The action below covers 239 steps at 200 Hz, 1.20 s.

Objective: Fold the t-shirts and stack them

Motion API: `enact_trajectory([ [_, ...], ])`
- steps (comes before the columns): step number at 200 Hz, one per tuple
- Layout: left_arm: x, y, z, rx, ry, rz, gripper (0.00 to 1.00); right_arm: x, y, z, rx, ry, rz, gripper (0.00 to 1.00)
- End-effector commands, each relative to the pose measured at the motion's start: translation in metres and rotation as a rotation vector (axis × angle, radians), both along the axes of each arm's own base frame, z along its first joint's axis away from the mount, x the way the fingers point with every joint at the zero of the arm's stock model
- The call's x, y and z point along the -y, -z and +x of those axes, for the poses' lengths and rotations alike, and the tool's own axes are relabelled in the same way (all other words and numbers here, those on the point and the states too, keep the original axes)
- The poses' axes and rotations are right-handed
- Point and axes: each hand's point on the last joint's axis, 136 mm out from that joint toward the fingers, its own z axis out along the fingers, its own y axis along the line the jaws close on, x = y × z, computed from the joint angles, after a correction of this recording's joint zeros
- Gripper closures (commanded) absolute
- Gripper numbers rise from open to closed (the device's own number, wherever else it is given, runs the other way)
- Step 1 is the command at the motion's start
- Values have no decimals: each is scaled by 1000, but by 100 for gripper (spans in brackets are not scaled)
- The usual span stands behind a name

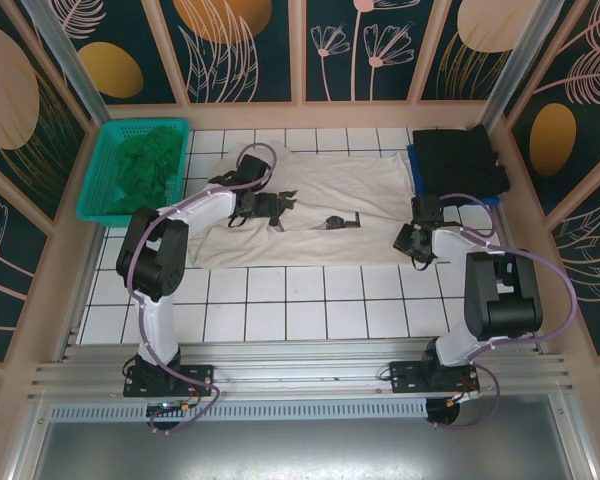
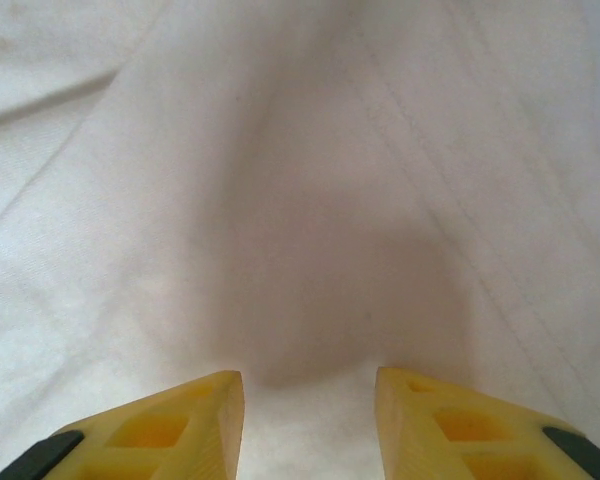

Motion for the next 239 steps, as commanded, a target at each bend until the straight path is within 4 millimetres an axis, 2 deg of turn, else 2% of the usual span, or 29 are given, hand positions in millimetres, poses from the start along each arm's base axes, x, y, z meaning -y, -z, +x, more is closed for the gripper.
enact_trajectory([
  [1, -39, -15, -19, 32, -94, 83, 9, 3, -16, -3, 29, 7, -17, 60],
  [20, -60, -13, -41, 29, -155, 95, 6, 5, -9, 1, 23, 10, -18, 60],
  [36, -76, -1, -63, 10, -209, 89, 6, 9, 4, 3, -11, 15, -30, 60],
  [43, -84, 12, -73, -18, -235, 78, 7, 11, 10, 2, -27, 21, -35, 60],
  [45, -84, 7, -73, -5, -240, 63, 7, 13, 13, 1, -37, 26, -39, 61],
  [52, -92, 10, -78, -12, -266, 40, 8, 16, 18, -1, -54, 35, -43, 61],
  [59, -103, 22, -91, -43, -299, 46, 7, 19, 23, -5, -76, 48, -45, 61],
  [79, -121, 26, -105, -44, -352, 52, 2, 25, 30, -17, -103, 71, -43, 61],
  [108, -129, 28, -118, -62, -371, 70, 2, 30, 35, -38, -125, 112, -23, 61],
  [134, -147, 32, -139, -92, -417, 106, 2, 31, 35, -58, -144, 133, -6, 61],
  [156, -162, 21, -147, -77, -462, 111, 3, 27, 19, -60, -110, 126, 18, 61],
  [177, -156, -6, -136, -24, -437, 65, 5, 22, -9, -46, -24, 103, 39, 61],
  [189, -142, -20, -128, 2, -385, 4, 12, 19, -25, -36, 39, 86, 55, 61],
  [202, -125, -29, -120, 15, -330, -72, 15, 17, -35, -26, 84, 74, 60, 61],
  [216, -114, -21, -118, 2, -305, -118, 20, 15, -36, -15, 103, 58, 69, 61],
  [239, -114, 17, -131, -90, -327, -116, 27, 8, -28, -3, 93, 37, 91, 62],
])
